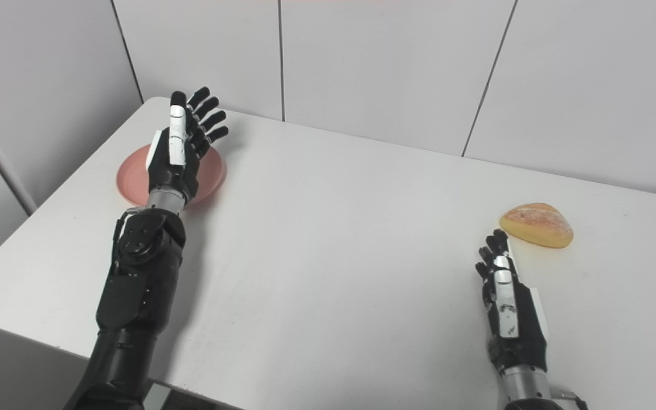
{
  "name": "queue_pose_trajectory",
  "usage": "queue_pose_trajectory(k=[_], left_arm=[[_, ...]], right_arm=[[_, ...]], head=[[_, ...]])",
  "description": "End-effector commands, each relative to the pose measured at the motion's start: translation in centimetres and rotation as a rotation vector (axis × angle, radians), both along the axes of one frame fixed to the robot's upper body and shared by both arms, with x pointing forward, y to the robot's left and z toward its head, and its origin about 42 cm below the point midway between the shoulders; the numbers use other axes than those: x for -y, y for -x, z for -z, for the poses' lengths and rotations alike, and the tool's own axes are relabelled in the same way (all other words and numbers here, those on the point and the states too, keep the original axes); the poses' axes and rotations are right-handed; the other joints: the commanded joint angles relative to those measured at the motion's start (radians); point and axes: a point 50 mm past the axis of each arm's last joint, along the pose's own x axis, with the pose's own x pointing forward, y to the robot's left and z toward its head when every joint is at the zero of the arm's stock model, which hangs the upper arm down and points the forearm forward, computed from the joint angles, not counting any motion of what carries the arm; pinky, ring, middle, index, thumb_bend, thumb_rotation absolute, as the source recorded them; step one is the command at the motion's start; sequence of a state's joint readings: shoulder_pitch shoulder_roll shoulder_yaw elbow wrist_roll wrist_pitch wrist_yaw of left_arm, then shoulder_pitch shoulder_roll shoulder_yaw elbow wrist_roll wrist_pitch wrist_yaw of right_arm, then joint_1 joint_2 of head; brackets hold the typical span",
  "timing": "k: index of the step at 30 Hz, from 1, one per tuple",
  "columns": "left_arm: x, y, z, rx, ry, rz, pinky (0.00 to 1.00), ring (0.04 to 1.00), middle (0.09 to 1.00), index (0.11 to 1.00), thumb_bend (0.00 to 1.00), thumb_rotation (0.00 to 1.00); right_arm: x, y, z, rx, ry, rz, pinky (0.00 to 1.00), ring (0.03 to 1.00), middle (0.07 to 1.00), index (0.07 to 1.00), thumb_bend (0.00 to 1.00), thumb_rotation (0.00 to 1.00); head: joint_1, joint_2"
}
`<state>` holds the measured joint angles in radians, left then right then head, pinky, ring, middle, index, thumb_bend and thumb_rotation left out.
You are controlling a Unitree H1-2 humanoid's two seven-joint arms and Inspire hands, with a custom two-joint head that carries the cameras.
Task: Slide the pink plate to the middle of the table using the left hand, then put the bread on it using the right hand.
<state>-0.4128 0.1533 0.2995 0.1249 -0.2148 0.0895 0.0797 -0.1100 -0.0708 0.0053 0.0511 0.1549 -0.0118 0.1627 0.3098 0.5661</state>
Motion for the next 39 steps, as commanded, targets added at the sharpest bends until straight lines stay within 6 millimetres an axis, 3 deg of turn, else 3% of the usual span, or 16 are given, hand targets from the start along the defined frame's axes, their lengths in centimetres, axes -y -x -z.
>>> queue_pose_trajectory(k=[1,21,39], left_arm=[[-0.2,-1.2,-3.2,0.095,-0.039,-0.004,0.82,0.849,0.881,0.850,0.85,1.00],[-8.1,-2.4,-4.7,0.086,-0.109,-0.173,0.81,0.814,0.829,0.817,0.91,1.00],[-13.4,-2.0,-3.4,-0.010,-0.174,-0.226,0.87,0.840,0.844,0.855,0.90,1.00]], right_arm=[[0.4,0.2,-0.1,0.041,-0.002,-0.001,1.00,1.000,1.000,1.000,0.63,0.98],[1.3,0.3,-0.1,0.056,-0.002,0.001,1.00,1.000,1.000,1.000,0.58,0.98],[1.2,0.5,-0.1,0.077,0.028,-0.018,1.00,1.000,1.000,1.000,0.58,0.99]], head=[[0.002,-0.001],[0.046,-0.013],[0.054,-0.014]])
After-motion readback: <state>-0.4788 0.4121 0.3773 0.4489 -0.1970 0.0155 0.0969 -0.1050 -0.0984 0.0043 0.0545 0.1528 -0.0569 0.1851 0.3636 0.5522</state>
